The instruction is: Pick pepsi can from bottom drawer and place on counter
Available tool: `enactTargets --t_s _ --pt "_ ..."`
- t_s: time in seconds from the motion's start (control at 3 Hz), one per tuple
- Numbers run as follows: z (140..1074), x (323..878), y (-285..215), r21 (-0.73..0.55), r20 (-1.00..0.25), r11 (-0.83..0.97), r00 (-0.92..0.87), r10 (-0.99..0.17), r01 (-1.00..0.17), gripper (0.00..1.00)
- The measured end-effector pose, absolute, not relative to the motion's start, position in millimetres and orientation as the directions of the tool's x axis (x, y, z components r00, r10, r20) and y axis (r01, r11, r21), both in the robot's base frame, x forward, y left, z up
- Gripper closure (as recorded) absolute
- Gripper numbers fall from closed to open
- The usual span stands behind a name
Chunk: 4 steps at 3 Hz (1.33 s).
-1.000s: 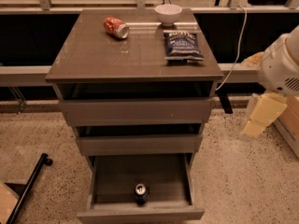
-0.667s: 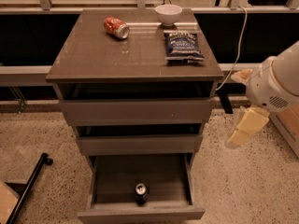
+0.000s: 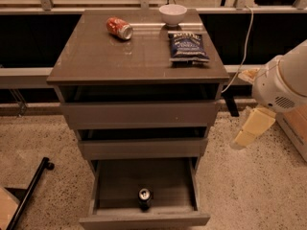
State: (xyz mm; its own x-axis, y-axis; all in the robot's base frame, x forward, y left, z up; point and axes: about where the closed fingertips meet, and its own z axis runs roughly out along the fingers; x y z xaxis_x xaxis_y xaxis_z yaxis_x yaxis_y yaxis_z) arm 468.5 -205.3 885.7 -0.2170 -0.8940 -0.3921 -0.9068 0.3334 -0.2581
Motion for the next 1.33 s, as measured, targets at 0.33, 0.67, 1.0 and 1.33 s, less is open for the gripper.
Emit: enactTargets --t_s 0.33,0.67,1.0,1.33 --pt "886 469 -205 -0.258 -0.392 0.333 -0.217 -0.894 -0.907 0.0" --pt "834 470 -187 -0.212 -0.433 0.303 -0.188 -0.882 -0.929 0.0" --pt "748 469 -159 -0.128 -0.506 0.276 -0.176 -0.844 -0.953 0.0" --pt "740 472 -158 -0.127 -0.51 0.281 -0.18 -0.841 -0.951 0.0"
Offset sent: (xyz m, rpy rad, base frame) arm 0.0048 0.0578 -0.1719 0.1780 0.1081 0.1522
